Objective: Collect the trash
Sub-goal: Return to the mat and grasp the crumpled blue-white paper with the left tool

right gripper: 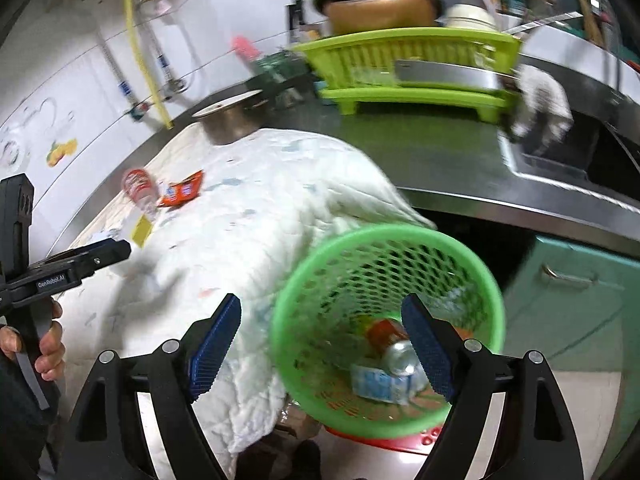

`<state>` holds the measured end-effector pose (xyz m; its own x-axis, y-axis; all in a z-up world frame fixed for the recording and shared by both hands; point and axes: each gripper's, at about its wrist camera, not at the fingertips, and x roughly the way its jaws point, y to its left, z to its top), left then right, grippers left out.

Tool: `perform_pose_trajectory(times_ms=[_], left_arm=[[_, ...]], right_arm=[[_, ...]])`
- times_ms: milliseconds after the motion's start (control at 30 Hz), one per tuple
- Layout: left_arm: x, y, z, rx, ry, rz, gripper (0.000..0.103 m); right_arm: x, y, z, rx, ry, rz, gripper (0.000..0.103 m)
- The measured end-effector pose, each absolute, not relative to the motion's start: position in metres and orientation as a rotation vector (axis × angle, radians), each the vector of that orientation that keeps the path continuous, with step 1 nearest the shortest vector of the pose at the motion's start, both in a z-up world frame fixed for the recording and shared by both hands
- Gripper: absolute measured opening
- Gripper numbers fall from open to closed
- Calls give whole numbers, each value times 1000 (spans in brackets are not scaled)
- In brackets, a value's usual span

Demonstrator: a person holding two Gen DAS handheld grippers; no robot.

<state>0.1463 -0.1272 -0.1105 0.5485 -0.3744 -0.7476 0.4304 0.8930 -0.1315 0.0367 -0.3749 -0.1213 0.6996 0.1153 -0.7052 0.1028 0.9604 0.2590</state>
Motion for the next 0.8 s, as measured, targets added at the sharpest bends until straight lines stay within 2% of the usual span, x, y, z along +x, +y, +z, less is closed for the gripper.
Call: perform_pose_trajectory(times_ms=[600, 800], left_arm=[[217, 71, -107, -87, 815, 40, 71], [251, 98, -121, -123, 852, 78, 74]], right_arm=[[123, -258, -110, 156, 822, 271, 79], [141, -227, -112, 129, 841, 337, 79]])
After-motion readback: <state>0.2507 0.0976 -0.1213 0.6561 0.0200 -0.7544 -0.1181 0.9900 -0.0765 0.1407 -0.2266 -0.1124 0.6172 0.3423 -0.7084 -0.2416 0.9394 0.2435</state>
